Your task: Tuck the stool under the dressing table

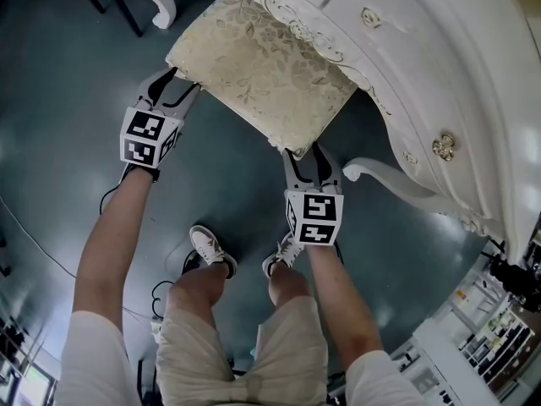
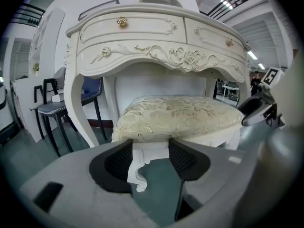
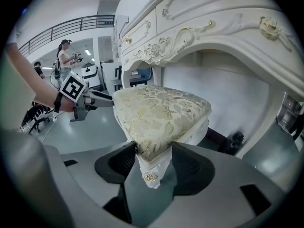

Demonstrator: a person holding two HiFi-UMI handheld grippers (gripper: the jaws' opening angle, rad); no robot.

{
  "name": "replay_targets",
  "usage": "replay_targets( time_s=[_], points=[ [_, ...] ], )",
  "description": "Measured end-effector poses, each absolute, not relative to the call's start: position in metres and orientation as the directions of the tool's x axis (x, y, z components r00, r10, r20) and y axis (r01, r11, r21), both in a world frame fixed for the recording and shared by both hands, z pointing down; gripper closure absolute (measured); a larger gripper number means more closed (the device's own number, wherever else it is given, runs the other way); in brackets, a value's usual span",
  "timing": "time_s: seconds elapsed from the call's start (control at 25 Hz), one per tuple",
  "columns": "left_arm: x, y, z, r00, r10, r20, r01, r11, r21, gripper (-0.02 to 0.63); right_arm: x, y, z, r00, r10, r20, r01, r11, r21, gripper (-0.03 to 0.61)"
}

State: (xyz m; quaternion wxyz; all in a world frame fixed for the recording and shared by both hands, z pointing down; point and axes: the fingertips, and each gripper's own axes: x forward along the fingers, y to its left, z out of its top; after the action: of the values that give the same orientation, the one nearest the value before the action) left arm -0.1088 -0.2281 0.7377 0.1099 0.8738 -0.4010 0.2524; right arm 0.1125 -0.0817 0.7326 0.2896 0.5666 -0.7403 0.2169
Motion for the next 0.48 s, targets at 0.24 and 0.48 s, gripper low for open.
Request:
replay_targets(
  time_s=[0.24,0.48],
  points=[
    [-0.101,-0.246,0.738,0.548,-0.649,0.528,-0.757,-0.653,-0.017,0.377,0.120,-0.098,0.732,-0.186,-0.725,0.663,-0.965,0.261,0.014,0.333],
    [-0.091,-0.262,0.736,0.555,-0.635,0.537,-0.734,-0.678,-0.043,0.373,0.129,-0.112,0.730,-0.166,-0.733,0.660,-0.968,0.249,0.033,0.331]
  ],
)
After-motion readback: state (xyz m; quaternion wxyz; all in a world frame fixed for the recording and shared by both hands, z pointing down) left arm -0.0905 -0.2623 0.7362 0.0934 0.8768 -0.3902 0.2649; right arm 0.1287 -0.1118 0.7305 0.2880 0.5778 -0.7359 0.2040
